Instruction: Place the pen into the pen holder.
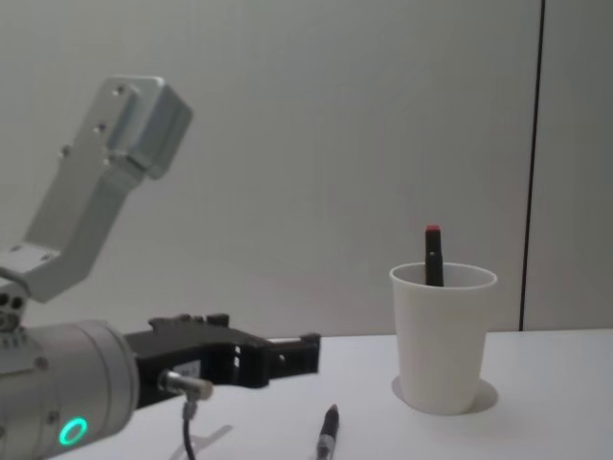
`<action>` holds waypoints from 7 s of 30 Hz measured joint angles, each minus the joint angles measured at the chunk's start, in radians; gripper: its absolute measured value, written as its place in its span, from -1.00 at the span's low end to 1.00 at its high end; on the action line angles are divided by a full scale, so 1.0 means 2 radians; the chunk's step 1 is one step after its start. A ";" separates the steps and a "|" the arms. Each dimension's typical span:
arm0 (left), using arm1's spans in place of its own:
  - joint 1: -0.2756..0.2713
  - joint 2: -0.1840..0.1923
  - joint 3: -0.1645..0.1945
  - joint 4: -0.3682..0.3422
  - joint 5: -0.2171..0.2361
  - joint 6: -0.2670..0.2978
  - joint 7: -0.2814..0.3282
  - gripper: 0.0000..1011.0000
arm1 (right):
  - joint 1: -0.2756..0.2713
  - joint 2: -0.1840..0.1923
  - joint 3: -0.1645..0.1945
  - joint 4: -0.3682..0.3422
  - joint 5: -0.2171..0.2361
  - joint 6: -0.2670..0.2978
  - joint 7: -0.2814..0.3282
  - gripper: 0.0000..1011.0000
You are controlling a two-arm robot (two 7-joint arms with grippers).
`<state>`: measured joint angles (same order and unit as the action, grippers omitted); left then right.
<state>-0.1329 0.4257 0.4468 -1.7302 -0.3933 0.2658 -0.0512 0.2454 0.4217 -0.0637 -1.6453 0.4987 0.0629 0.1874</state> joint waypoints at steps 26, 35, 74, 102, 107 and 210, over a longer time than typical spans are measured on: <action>0.007 -0.035 0.033 -0.030 0.014 0.122 0.008 0.98 | 0.000 0.000 0.000 0.000 0.000 0.000 0.000 0.98; 0.011 -0.038 0.041 -0.031 0.049 0.120 0.021 0.98 | 0.000 0.000 0.000 0.000 0.000 0.000 0.000 0.98; 0.033 -0.041 0.043 -0.004 0.071 0.084 0.040 0.86 | 0.000 0.000 0.000 0.000 0.000 0.000 0.000 0.98; 0.035 -0.040 0.041 -0.002 0.074 0.079 0.045 -0.68 | 0.000 0.000 0.000 0.000 0.000 0.000 0.000 0.98; 0.035 -0.040 0.041 -0.002 0.074 0.078 0.045 -0.69 | 0.000 0.000 0.000 0.000 0.000 0.000 0.000 0.98; 0.035 -0.040 0.041 -0.002 0.073 0.078 0.044 -0.69 | 0.000 0.000 0.000 0.000 0.000 0.000 0.000 0.98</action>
<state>-0.0622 0.3454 0.5291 -1.7337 -0.2468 0.4218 0.0375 0.2455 0.4216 -0.0637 -1.6452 0.4987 0.0629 0.1873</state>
